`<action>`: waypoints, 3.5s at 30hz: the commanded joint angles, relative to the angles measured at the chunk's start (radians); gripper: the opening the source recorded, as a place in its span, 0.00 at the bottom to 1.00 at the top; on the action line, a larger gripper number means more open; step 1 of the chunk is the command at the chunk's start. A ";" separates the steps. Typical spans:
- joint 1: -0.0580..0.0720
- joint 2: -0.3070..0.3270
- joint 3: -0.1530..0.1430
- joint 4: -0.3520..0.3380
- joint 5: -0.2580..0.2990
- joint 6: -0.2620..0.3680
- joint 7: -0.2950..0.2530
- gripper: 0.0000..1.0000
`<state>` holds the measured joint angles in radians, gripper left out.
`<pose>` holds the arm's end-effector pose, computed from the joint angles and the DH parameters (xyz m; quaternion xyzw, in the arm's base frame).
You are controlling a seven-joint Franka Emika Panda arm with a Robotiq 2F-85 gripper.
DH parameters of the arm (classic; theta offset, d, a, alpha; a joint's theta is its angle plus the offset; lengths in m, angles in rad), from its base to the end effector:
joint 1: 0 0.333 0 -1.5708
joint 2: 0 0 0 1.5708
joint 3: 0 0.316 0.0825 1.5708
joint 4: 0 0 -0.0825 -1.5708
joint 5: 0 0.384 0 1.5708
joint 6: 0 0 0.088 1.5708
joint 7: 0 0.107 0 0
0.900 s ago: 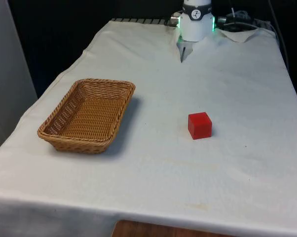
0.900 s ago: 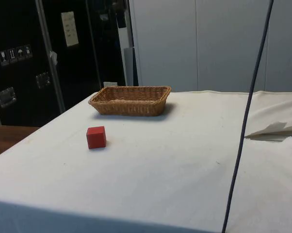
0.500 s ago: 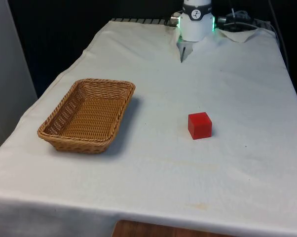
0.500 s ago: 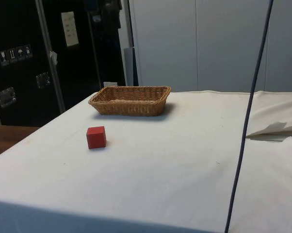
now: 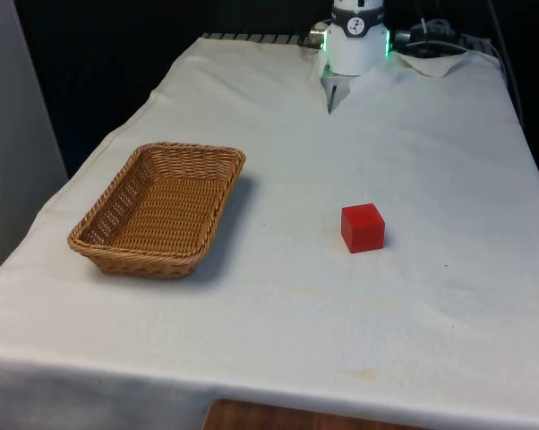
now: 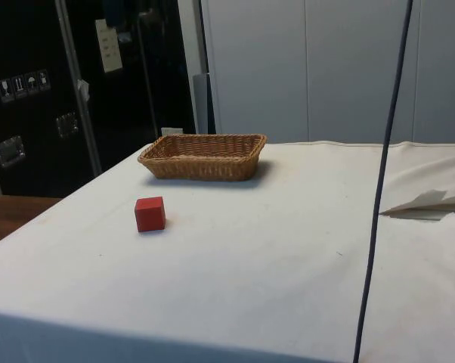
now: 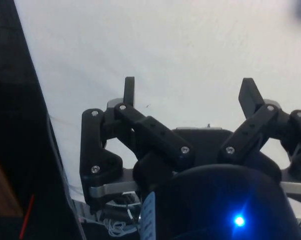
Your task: Pick up the cube and place it into the basket.
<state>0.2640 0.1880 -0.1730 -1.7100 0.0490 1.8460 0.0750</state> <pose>0.6087 0.0658 0.4729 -0.9997 -0.0019 0.0250 0.0052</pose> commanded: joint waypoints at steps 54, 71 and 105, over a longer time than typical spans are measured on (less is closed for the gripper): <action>0.000 0.208 0.021 0.218 -0.001 0.003 -0.237 1.00; 0.000 0.217 0.027 0.216 0.000 0.017 -0.316 1.00; 0.002 0.238 0.033 0.204 -0.014 0.056 -0.371 1.00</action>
<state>0.2640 0.4280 -0.1390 -1.5000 0.0380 1.8900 -0.2960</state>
